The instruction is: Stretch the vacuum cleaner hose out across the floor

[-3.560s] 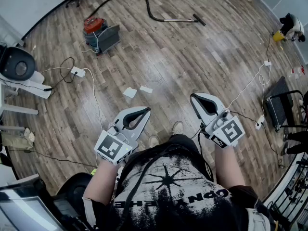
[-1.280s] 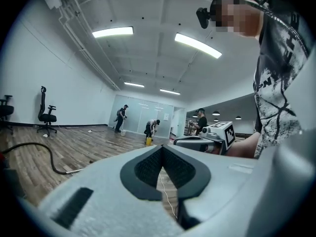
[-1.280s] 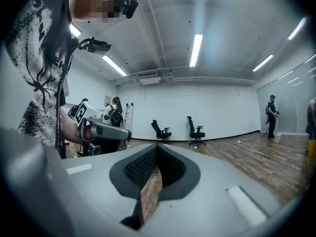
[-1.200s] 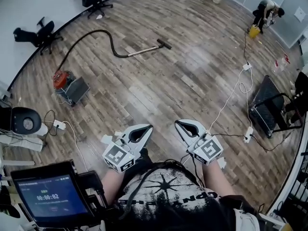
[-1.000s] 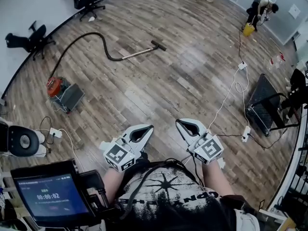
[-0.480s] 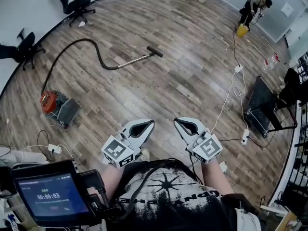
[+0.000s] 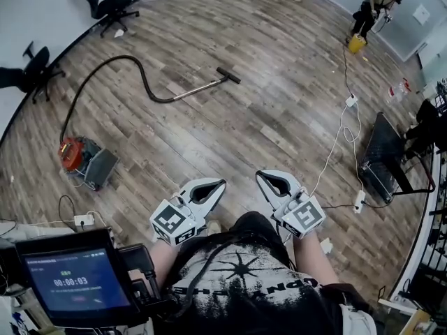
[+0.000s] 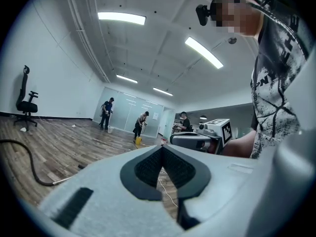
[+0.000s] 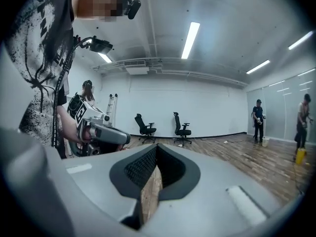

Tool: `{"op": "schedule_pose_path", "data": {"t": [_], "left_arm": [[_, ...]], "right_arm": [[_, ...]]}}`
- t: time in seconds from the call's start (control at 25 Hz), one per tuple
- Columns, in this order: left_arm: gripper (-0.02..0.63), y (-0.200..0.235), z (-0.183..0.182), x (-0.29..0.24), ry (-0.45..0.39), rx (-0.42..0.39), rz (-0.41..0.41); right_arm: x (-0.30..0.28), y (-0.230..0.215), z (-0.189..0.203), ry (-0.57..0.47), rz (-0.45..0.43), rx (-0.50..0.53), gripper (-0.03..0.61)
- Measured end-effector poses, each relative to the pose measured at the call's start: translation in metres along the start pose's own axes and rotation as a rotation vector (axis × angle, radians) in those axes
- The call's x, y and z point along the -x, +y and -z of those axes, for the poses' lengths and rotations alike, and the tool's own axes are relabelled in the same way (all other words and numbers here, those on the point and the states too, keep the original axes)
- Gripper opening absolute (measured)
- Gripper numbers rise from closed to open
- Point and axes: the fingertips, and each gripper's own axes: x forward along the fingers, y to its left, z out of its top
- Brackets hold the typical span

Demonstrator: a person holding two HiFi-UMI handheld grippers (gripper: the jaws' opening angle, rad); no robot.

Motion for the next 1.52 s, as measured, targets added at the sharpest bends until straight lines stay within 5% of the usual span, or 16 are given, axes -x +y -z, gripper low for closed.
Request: {"op": "schedule_pose_path", "data": {"t": [0.44, 0.8, 1.16, 1.52], "left_arm": [[0.000, 0.073, -0.017, -0.117, 0.052, -0.025, -0.018], [0.000, 0.141, -0.071, -0.240, 0.004, -0.057, -0.081], [0.000, 0.190, -0.090, -0.292, -0.033, -0.041, -0.166], [0.000, 0.242, -0.089, -0.270, -0.043, 0.000, -0.289]], "right_arm": [[-0.019, -0.132, 0.030, -0.012, 0.013, -0.083, 0.006], [-0.051, -0.269, -0.004, -0.044, -0.104, -0.011, 0.006], [-0.077, -0.336, -0.005, -0.037, -0.184, -0.021, 0.006], [-0.142, -0.344, -0.003, -0.011, -0.305, -0.045, 0.006]]}}
